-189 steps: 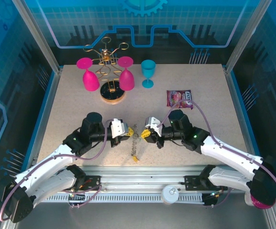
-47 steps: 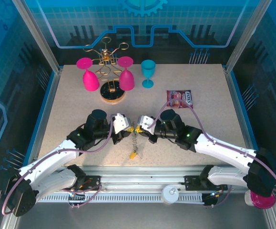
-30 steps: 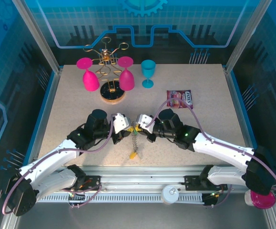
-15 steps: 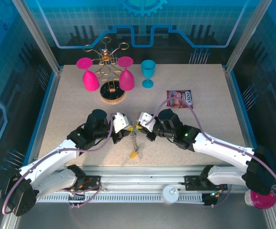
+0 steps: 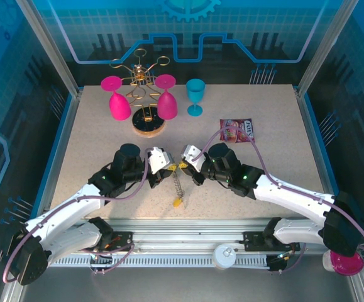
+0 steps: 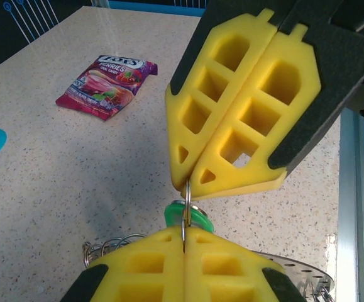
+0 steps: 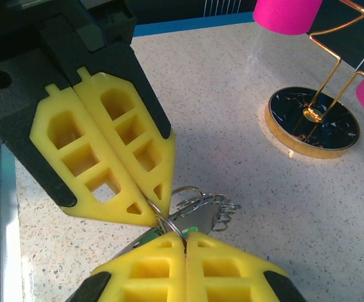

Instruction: Put the keys on the keyring

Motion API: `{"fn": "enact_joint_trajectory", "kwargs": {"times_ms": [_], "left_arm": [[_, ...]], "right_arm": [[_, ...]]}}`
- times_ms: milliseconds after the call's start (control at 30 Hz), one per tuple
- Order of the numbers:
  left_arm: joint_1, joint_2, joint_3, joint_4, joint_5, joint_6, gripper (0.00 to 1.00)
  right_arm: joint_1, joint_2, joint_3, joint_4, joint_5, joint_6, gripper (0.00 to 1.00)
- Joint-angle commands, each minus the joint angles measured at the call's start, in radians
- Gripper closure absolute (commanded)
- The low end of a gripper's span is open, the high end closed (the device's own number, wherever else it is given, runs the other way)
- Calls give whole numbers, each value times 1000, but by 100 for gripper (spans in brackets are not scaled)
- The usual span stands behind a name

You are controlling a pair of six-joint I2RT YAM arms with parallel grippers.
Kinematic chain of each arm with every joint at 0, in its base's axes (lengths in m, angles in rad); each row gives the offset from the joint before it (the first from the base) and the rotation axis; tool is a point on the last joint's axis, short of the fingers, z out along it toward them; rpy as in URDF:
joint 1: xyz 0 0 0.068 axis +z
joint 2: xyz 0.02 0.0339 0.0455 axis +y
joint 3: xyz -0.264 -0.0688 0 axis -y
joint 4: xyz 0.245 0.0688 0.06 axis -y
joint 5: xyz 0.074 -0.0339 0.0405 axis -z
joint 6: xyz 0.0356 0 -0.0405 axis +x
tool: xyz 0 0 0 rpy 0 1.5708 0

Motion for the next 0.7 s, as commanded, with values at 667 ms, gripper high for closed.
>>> {"fn": "enact_joint_trajectory", "kwargs": {"times_ms": [667], "left_arm": [[-1,-17,31,34,58,-30,100]], "right_arm": [[32,-84,-57,-20,-93,-423,100]]}}
